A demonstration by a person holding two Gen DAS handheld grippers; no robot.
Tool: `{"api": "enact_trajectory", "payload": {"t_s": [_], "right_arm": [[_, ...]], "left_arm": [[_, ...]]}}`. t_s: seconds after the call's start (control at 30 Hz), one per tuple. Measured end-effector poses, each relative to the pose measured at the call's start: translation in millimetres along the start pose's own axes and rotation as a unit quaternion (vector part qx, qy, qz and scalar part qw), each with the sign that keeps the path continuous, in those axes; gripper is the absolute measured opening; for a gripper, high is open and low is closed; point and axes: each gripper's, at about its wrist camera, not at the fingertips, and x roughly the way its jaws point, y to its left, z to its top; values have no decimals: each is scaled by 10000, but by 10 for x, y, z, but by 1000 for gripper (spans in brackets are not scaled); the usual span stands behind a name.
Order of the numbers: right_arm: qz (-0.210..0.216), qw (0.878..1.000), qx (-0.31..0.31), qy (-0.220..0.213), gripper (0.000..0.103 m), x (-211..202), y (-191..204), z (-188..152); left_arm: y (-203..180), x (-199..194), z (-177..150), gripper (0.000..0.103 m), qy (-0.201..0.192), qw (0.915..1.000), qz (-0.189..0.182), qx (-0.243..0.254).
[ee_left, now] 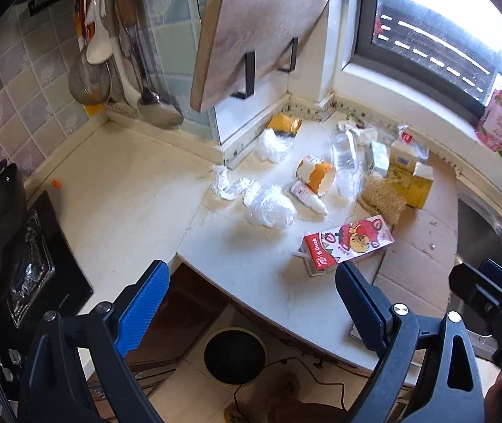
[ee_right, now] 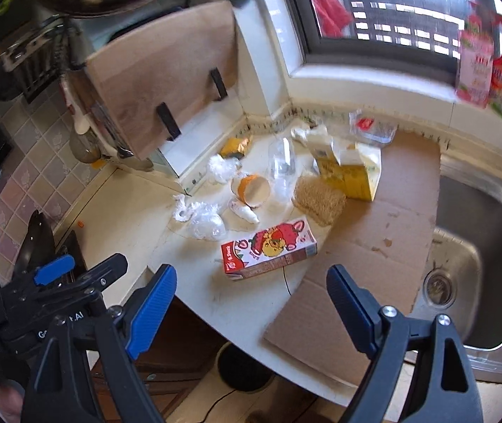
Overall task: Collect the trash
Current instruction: 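Move both tools toward the plastic bag and the pink B.Duck carton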
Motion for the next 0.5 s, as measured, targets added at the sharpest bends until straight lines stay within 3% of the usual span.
{"api": "enact_trajectory", "payload": {"t_s": [0.23,0.5], "right_arm": [[225,9963,620,556,85,435,-337,178],[436,9815,1386,1250,85,1061,-508,301]], "left_arm": [[21,442,73,94,367,9989,248,-122],[161,767,59,94,594,9970,403,-277]]}}
